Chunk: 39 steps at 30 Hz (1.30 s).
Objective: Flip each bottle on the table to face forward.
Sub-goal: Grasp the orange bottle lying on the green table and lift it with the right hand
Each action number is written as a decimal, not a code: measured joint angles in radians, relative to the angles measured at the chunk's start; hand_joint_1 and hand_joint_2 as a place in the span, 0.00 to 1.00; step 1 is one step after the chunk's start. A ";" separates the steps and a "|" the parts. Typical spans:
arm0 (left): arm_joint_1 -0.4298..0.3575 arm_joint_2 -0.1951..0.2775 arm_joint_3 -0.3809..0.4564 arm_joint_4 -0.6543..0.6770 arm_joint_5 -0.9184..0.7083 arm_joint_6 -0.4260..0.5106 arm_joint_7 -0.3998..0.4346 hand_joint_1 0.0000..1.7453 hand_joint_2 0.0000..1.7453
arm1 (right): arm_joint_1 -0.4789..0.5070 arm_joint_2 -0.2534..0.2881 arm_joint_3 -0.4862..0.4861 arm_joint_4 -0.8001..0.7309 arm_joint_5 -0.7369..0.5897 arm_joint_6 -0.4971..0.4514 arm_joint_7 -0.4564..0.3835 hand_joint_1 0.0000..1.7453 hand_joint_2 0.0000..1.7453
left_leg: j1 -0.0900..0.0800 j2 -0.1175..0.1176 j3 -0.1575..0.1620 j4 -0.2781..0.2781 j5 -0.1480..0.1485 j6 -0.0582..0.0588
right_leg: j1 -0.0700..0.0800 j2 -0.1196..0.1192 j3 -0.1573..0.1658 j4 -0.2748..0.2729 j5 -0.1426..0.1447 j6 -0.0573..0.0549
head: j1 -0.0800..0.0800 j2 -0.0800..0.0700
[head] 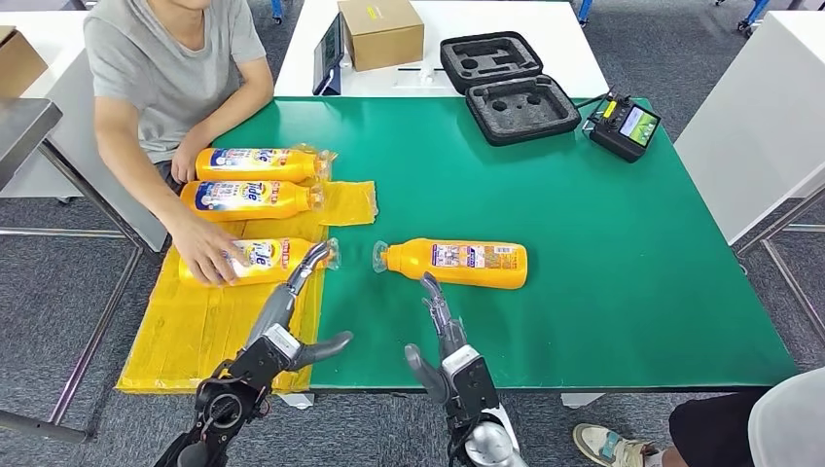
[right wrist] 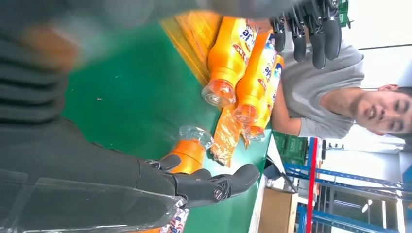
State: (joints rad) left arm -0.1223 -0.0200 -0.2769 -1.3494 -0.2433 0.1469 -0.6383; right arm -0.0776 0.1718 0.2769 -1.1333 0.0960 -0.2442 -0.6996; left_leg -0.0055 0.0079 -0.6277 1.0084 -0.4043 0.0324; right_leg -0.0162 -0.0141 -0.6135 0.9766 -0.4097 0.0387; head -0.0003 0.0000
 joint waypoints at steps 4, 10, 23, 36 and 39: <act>0.019 -0.020 0.003 -0.025 0.013 0.000 -0.012 0.00 1.00 | 0.020 -0.026 -0.008 -0.020 0.102 -0.104 0.004 0.00 0.75 | 0.000 0.000 0.000 0.000 0.000 0.000 | 0.000 0.000 0.000 0.000 0.000 0.000 | 0.000 0.000; 0.032 -0.067 0.006 -0.047 0.050 0.000 -0.012 0.00 1.00 | 0.021 -0.125 -0.117 -0.070 0.524 -0.323 0.082 0.00 1.00 | -0.003 -0.001 -0.001 0.000 -0.001 0.002 | -0.003 0.000 0.001 -0.001 0.001 0.001 | 0.000 0.000; 0.037 -0.125 -0.079 -0.028 0.086 0.031 -0.049 0.00 1.00 | -0.164 -0.271 -0.295 0.130 0.668 -0.368 0.070 0.00 1.00 | -0.003 0.000 -0.001 0.000 0.000 0.004 | -0.003 0.000 0.000 0.000 0.003 0.004 | 0.000 0.000; 0.003 -0.140 -0.130 0.010 0.092 0.037 -0.052 0.00 1.00 | -0.209 -0.280 -0.295 0.175 0.675 -0.384 0.052 0.00 1.00 | -0.003 -0.001 -0.001 0.000 0.001 0.004 | -0.003 -0.001 0.000 -0.001 0.002 0.004 | 0.000 0.000; -0.004 -0.141 -0.136 0.019 0.093 0.038 -0.053 0.00 1.00 | -0.203 -0.277 -0.295 0.165 0.671 -0.382 0.051 0.00 1.00 | -0.003 -0.001 -0.001 0.000 0.000 0.004 | -0.003 -0.001 0.000 -0.001 0.002 0.004 | 0.000 0.000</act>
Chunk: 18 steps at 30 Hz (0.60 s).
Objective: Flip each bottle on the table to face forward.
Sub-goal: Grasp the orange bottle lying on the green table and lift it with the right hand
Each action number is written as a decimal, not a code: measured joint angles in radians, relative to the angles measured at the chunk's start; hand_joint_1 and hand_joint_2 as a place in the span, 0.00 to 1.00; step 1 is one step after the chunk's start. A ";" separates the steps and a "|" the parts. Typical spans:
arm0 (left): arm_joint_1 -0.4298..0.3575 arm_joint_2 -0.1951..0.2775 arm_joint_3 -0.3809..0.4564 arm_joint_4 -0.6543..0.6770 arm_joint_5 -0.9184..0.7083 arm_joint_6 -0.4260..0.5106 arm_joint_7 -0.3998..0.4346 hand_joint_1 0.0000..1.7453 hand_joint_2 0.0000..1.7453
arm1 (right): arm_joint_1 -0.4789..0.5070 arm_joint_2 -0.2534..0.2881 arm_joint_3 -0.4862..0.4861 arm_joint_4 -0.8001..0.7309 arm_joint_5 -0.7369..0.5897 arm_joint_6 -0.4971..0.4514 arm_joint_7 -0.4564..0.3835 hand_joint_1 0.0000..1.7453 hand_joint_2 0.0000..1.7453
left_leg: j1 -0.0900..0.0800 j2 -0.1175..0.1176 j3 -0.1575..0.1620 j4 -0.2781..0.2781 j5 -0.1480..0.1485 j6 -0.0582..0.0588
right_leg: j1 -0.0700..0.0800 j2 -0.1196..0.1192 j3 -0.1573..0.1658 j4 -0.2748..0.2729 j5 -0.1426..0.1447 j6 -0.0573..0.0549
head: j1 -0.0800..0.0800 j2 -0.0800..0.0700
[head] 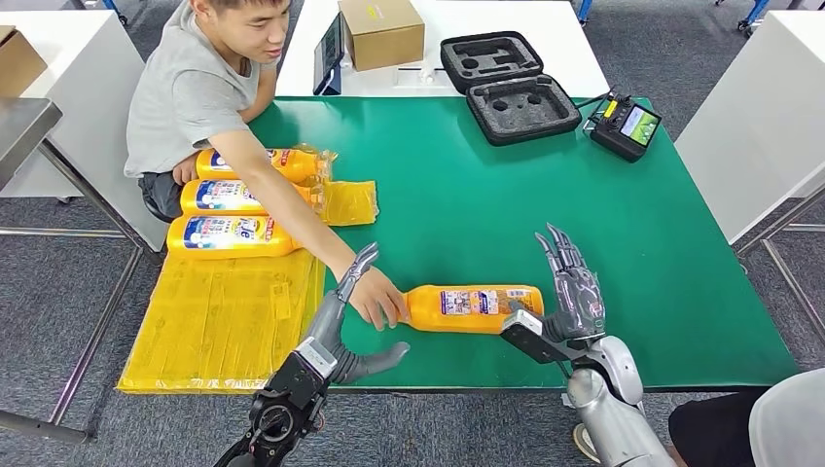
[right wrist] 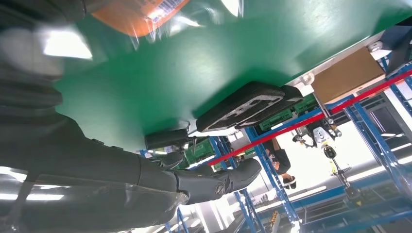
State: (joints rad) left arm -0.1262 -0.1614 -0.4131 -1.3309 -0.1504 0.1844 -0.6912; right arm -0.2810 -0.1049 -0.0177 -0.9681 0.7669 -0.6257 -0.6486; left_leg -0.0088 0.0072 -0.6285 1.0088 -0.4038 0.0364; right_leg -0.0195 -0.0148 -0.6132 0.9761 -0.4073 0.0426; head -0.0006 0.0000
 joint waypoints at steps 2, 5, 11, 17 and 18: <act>-0.004 -0.001 -0.005 0.005 0.003 0.000 0.000 0.00 1.00 | 0.006 0.001 0.001 -0.006 -0.008 0.010 -0.001 0.00 1.00 | 0.000 0.000 0.000 0.000 0.000 0.000 | 0.000 0.000 0.000 0.000 0.000 0.000 | 0.000 0.000; -0.012 -0.001 -0.012 0.015 0.010 0.000 -0.001 0.00 1.00 | 0.019 0.005 0.004 -0.021 -0.030 0.035 -0.001 0.00 1.00 | 0.000 0.000 0.000 0.000 0.000 0.000 | 0.000 0.000 0.000 0.000 0.000 0.000 | 0.000 0.000; -0.020 -0.001 -0.035 0.042 0.031 0.012 -0.004 0.00 1.00 | 0.048 0.032 0.017 -0.050 -0.147 0.159 -0.027 0.00 1.00 | 0.000 0.000 0.000 0.000 0.000 0.000 | 0.000 0.000 0.000 0.000 0.000 0.000 | 0.000 0.000; -0.024 -0.001 -0.062 0.061 0.047 0.040 -0.006 0.00 1.00 | 0.070 0.085 0.064 -0.102 -0.231 0.285 -0.025 0.00 1.00 | 0.000 0.000 0.000 0.000 0.000 0.000 | 0.001 0.000 0.000 0.000 0.000 0.000 | 0.000 0.000; -0.023 -0.001 -0.064 0.063 0.050 0.043 -0.006 0.00 1.00 | 0.071 0.091 0.074 -0.109 -0.241 0.306 -0.021 0.00 1.00 | 0.001 0.000 0.000 0.000 0.000 0.000 | 0.001 0.000 0.000 0.000 0.000 0.000 | 0.000 0.000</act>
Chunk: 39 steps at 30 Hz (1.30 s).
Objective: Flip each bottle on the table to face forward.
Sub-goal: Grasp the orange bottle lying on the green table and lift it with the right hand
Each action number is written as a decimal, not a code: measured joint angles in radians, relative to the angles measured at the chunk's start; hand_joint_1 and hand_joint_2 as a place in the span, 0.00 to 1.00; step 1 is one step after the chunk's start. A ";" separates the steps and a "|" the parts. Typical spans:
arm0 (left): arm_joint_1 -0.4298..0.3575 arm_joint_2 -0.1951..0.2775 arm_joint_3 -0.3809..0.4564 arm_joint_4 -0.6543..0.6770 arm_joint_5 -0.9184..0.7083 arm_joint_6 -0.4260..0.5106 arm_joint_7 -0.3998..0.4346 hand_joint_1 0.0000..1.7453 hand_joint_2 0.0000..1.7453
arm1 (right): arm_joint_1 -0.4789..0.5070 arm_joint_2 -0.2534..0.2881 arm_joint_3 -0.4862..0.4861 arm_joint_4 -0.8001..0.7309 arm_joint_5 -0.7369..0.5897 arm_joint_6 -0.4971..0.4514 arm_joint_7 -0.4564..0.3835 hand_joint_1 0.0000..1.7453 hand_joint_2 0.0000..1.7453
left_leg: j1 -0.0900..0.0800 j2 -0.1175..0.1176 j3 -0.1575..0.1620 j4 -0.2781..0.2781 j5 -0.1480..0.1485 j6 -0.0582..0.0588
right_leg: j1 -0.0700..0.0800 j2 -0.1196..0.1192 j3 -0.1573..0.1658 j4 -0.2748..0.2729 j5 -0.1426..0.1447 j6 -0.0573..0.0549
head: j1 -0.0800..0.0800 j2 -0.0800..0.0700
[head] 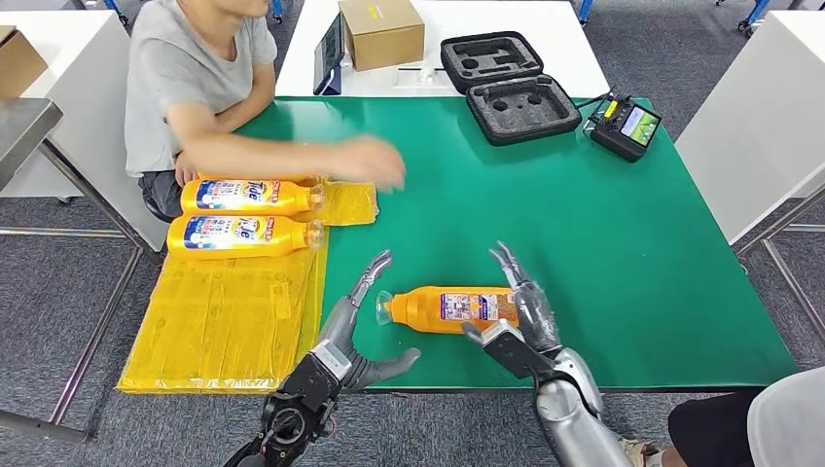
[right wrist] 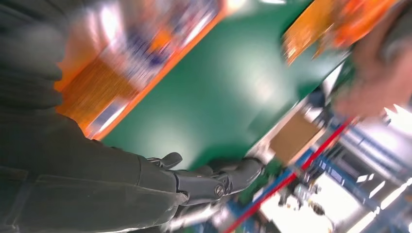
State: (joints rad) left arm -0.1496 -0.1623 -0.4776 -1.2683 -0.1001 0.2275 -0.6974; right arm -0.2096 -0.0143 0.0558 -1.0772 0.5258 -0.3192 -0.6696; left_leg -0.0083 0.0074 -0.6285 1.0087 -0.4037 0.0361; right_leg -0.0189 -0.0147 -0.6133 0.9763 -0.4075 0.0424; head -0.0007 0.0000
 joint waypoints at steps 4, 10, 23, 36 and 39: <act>0.000 0.001 -0.008 0.006 0.011 0.008 -0.001 0.00 1.00 | -0.003 0.011 0.031 -0.015 -0.019 0.053 0.010 0.00 1.00 | 0.000 0.000 0.000 0.000 0.000 0.000 | 0.000 0.000 0.000 0.000 0.000 0.000 | 0.000 0.000; -0.009 0.002 -0.021 0.016 0.029 0.011 -0.002 0.00 1.00 | -0.039 0.013 0.097 -0.002 0.024 0.091 0.027 0.00 1.00 | 0.000 0.000 0.000 0.000 0.000 0.000 | -0.001 0.000 0.000 0.000 0.000 0.000 | 0.000 0.000; -0.028 0.004 -0.034 0.032 0.033 -0.001 -0.003 0.00 1.00 | -0.118 -0.019 0.210 0.087 0.232 0.012 0.146 0.00 1.00 | 0.000 0.000 0.000 0.000 0.000 0.000 | 0.000 0.000 0.000 0.000 0.000 0.000 | 0.000 0.000; -0.028 0.010 -0.036 0.033 0.023 -0.006 -0.003 0.00 1.00 | -0.126 -0.074 0.279 0.092 0.409 -0.006 0.295 0.00 1.00 | 0.000 0.000 0.000 0.000 0.000 0.000 | 0.000 0.000 0.000 0.000 0.000 0.000 | 0.000 0.000; -0.028 0.010 -0.035 0.033 0.020 -0.008 -0.003 0.00 1.00 | -0.127 -0.090 0.290 0.087 0.409 0.012 0.309 0.00 1.00 | 0.000 0.000 0.000 0.000 0.000 0.000 | 0.000 0.000 0.000 0.000 0.000 0.000 | 0.000 0.000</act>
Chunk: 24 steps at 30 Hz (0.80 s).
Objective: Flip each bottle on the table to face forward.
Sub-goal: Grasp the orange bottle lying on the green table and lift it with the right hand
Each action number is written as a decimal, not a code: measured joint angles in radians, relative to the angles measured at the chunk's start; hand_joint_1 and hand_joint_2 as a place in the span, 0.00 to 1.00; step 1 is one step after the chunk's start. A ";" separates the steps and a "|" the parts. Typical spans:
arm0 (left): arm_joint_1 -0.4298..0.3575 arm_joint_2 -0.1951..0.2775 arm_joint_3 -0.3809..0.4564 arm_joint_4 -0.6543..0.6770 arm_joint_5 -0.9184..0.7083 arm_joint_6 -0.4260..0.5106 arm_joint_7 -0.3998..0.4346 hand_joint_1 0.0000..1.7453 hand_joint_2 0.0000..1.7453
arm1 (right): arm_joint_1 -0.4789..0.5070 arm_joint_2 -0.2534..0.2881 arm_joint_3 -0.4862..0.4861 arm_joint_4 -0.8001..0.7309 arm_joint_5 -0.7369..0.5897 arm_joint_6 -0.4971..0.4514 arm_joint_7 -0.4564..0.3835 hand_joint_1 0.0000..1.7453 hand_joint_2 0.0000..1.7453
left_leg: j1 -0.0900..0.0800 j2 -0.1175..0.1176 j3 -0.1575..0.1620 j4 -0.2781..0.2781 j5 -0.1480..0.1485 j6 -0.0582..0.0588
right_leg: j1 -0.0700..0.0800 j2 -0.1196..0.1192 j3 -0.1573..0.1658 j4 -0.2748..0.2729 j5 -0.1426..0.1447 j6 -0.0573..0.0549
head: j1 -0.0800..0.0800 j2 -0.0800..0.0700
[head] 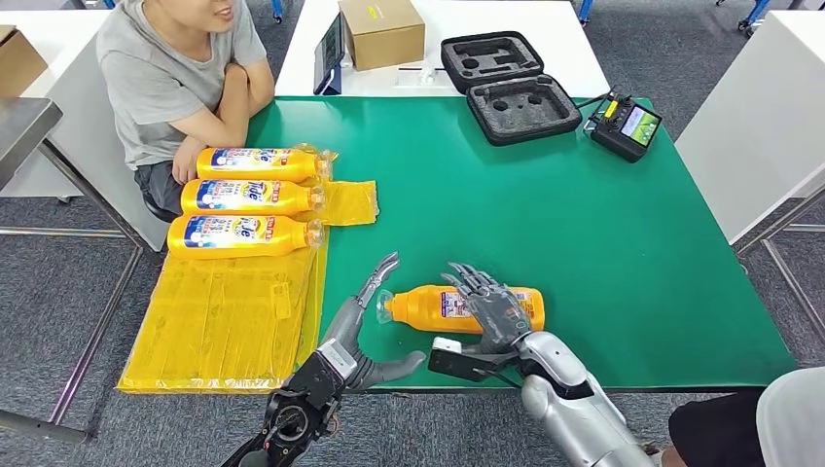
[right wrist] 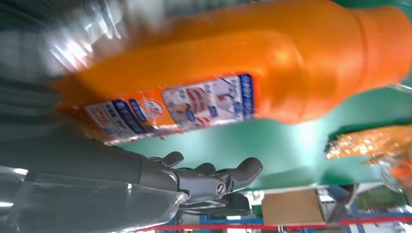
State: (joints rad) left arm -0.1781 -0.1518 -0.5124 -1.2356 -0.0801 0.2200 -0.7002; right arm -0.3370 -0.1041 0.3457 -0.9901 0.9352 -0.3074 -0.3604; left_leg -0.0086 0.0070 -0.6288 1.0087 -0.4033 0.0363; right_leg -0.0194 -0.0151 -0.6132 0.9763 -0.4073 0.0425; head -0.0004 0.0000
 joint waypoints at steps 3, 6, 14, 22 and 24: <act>0.000 0.000 0.002 0.000 0.000 -0.001 0.000 0.00 1.00 | 0.000 -0.011 0.006 -0.002 0.000 0.005 0.003 0.00 1.00 | 0.000 0.000 0.000 0.000 0.000 0.000 | 0.000 0.000 0.000 0.000 0.000 0.000 | 0.000 0.000; 0.000 0.000 0.003 0.000 0.000 -0.001 0.000 0.00 1.00 | -0.001 -0.019 0.013 -0.002 0.000 0.006 0.003 0.00 1.00 | 0.000 0.000 0.000 0.000 0.000 0.000 | 0.000 0.000 0.000 0.000 0.000 0.000 | 0.000 0.000; 0.000 0.000 0.006 0.000 -0.005 -0.002 0.000 0.00 1.00 | -0.002 -0.031 0.025 -0.008 0.031 0.007 0.039 0.00 1.00 | 0.000 0.000 0.000 0.000 0.000 0.000 | 0.000 0.000 0.000 0.000 0.000 0.000 | 0.000 0.000; 0.001 0.005 0.025 0.000 -0.009 0.004 0.000 0.00 1.00 | 0.006 -0.055 0.056 -0.060 0.120 0.028 0.134 0.00 1.00 | 0.000 0.000 0.000 0.000 0.000 0.000 | 0.000 0.000 0.000 0.000 0.000 0.000 | 0.000 0.000; 0.003 0.008 0.029 -0.001 -0.011 0.006 0.000 0.00 1.00 | 0.006 -0.061 0.060 -0.060 0.128 0.025 0.141 0.00 1.00 | 0.000 0.000 0.000 0.000 0.000 0.000 | 0.000 0.000 0.000 0.000 0.000 0.000 | 0.000 0.000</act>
State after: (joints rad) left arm -0.1754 -0.1433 -0.4839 -1.2362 -0.0908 0.2261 -0.7004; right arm -0.3312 -0.1647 0.4062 -1.0505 1.0631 -0.2828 -0.2196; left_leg -0.0085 0.0071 -0.6288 1.0087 -0.4034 0.0363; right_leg -0.0193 -0.0151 -0.6132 0.9763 -0.4074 0.0425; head -0.0005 0.0000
